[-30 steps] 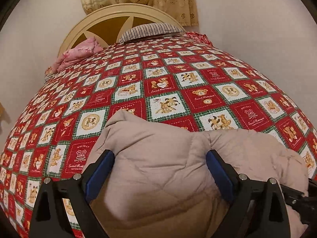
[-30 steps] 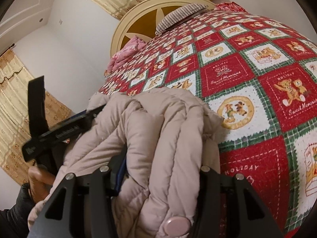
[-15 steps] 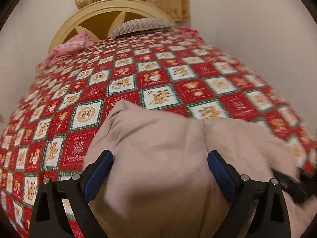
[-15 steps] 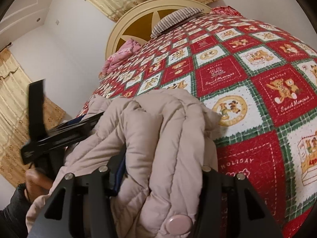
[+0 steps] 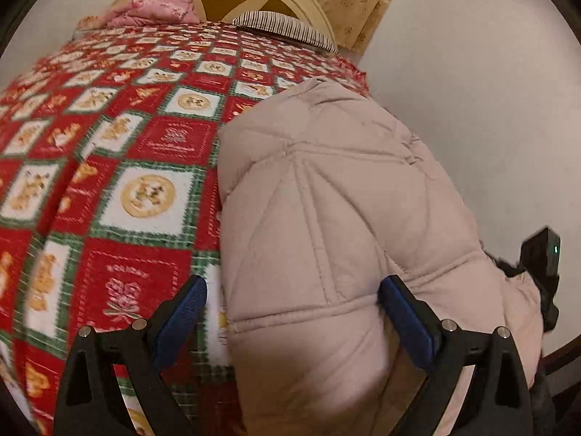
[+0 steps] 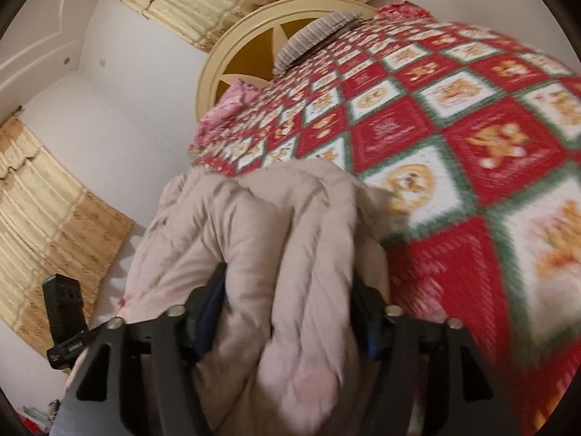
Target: Fold large clothes
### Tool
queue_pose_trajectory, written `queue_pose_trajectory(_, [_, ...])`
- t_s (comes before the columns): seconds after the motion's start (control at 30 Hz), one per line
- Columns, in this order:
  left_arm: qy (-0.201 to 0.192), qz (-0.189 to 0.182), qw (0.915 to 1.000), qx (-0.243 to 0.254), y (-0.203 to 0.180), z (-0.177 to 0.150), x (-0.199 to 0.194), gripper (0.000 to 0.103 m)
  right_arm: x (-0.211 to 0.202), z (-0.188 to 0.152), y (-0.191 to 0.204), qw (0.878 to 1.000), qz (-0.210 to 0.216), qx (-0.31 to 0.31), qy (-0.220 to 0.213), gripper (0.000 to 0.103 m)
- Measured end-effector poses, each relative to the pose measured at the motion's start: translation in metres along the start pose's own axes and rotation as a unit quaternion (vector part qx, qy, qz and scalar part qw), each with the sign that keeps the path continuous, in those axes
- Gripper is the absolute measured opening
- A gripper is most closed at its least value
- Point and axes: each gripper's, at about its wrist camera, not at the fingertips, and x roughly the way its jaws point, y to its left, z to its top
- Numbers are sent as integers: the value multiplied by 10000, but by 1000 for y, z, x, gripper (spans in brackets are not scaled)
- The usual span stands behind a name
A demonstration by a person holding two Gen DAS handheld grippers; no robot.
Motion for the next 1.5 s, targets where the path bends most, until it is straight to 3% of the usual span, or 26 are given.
queue_pose_trajectory(0.07, [3,-41,10000,78,-1,2,1,97,-18,-6,0,9995,-310,37,102,84])
queue_pose_trajectory(0.2, [-21,-8,9998,201,-7,5,4,98,-63,-3,23,9929,-1098,-464,51,84])
queue_pose_trajectory(0.23, [-12,-27,9998,182,-7,6,3,98,-71,2,36,9900,-1227,-693,-20,88])
queue_pose_trajectory(0.27, [-3,-27,9998,173,-7,6,4,98,-78,9,54,9875,-1282,-916,-63,100])
queue_pose_trajectory(0.3, [1,-19,9998,173,-6,7,3,98,-79,13,66,9866,-1278,-1016,-63,103])
queue_pose_trajectory(0.43, [-66,158,9992,361,-13,5,-1,98,-59,26,114,9868,-1017,-1259,98,103])
queue_pose_trajectory(0.5, [-73,217,9987,447,-15,6,-3,98,-38,23,125,9834,-1101,-1421,240,103])
queue_pose_trajectory(0.6, [-77,210,9981,577,-14,11,-7,98,-8,13,123,9634,-2103,-1660,119,103])
queue_pose_trajectory(0.67, [-163,121,9984,530,-9,20,-9,98,3,6,106,9588,-2393,-1528,71,103])
queue_pose_trajectory(0.73, [-145,-37,9994,315,-2,26,-4,98,9,4,82,9694,-2171,-1139,99,103])
queue_pose_trajectory(0.77, [-88,-227,9997,88,5,28,2,98,11,3,65,9791,-1857,-822,110,103])
queue_pose_trajectory(0.87, [187,-708,9963,-461,19,24,23,102,10,3,36,9902,-1363,-263,178,103])
queue_pose_trajectory(1.0, [617,-1539,9786,-1217,41,11,44,102,25,0,-6,9954,-183,566,753,103])
queue_pose_trajectory(1.13, [608,-1535,9831,-794,22,13,45,102,26,-3,-1,9968,-35,100,788,103])
queue_pose_trajectory(1.33, [536,-1450,9862,-588,9,15,56,102,35,-3,6,9966,56,-128,812,103])
queue_pose_trajectory(1.5, [388,-1129,9924,-292,-2,14,55,102,44,4,0,9979,60,-79,646,103])
